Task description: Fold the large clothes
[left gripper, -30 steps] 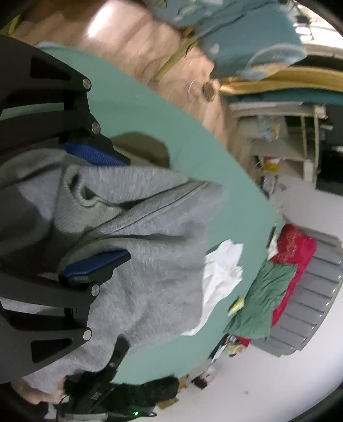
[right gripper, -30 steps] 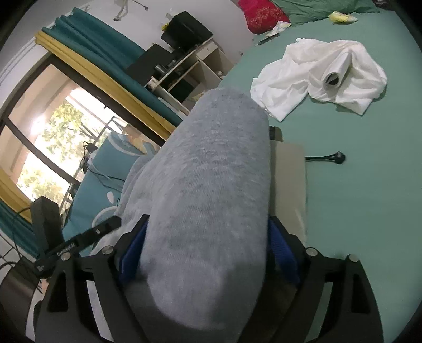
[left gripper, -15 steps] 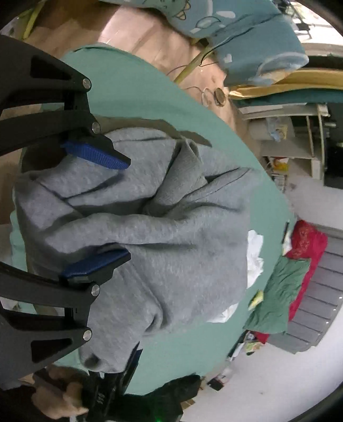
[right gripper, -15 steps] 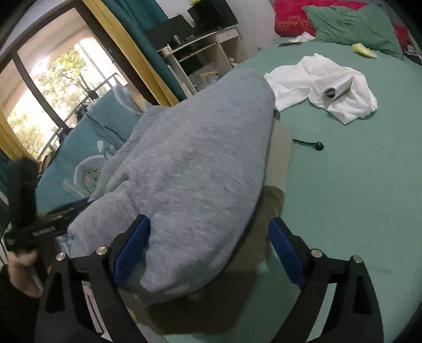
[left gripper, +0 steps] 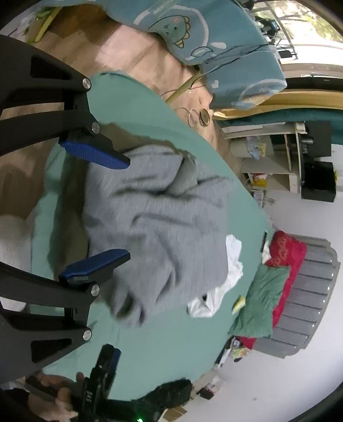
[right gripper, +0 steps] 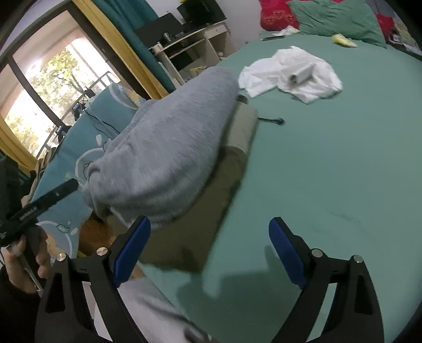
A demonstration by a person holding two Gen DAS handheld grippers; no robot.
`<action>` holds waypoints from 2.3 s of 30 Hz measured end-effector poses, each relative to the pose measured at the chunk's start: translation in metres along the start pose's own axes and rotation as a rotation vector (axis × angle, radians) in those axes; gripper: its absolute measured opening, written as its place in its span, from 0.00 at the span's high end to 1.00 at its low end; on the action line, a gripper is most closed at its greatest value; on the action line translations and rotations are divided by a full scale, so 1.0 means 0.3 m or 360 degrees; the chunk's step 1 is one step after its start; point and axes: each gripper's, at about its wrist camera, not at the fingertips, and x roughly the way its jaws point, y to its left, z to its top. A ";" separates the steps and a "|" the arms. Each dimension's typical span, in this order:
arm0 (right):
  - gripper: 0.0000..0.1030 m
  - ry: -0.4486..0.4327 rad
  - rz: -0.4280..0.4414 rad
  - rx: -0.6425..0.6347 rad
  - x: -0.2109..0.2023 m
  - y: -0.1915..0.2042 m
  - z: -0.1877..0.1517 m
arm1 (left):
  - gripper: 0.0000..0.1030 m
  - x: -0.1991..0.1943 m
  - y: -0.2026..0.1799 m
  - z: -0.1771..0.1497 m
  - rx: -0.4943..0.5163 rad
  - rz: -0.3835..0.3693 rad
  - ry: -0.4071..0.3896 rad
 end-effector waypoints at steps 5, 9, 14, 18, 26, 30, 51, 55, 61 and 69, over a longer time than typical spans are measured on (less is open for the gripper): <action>0.12 -0.0025 -0.0039 0.0042 -0.104 -0.061 -0.065 | 0.36 -0.051 -0.105 -0.042 -0.0025 -0.0071 -0.0017; 0.12 -0.0056 -0.0075 0.0104 -0.199 -0.121 -0.122 | 0.36 -0.081 -0.194 -0.069 -0.0016 -0.0109 -0.0022; 0.12 -0.0098 -0.0120 0.0152 -0.302 -0.195 -0.164 | 0.36 -0.116 -0.302 -0.104 0.0026 -0.0154 -0.0029; 0.12 -0.0142 -0.0162 0.0195 -0.390 -0.249 -0.189 | 0.36 -0.142 -0.377 -0.116 0.0032 -0.0190 -0.0033; 0.12 -0.0267 -0.0283 0.0219 -0.585 -0.334 -0.212 | 0.36 -0.203 -0.557 -0.138 0.0112 -0.0296 -0.0067; 0.12 -0.0344 -0.0361 0.0202 -0.705 -0.364 -0.219 | 0.36 -0.254 -0.650 -0.148 0.0158 -0.0240 -0.0153; 0.01 -0.0882 -0.0746 -0.0060 -1.285 -0.221 -0.223 | 0.23 -0.680 -1.000 -0.100 0.0347 -0.0343 -0.0703; 0.01 -0.0972 -0.0766 -0.0106 -1.361 -0.166 -0.227 | 0.23 -0.728 -1.029 -0.096 0.0361 -0.0326 -0.0766; 0.01 -0.1053 -0.0789 -0.0173 -1.409 -0.097 -0.226 | 0.23 -0.770 -1.018 -0.104 0.0309 -0.0298 -0.0872; 0.01 -0.1038 -0.0775 -0.0218 -1.336 -0.080 -0.220 | 0.23 -0.701 -0.964 -0.081 0.0240 -0.0318 -0.0822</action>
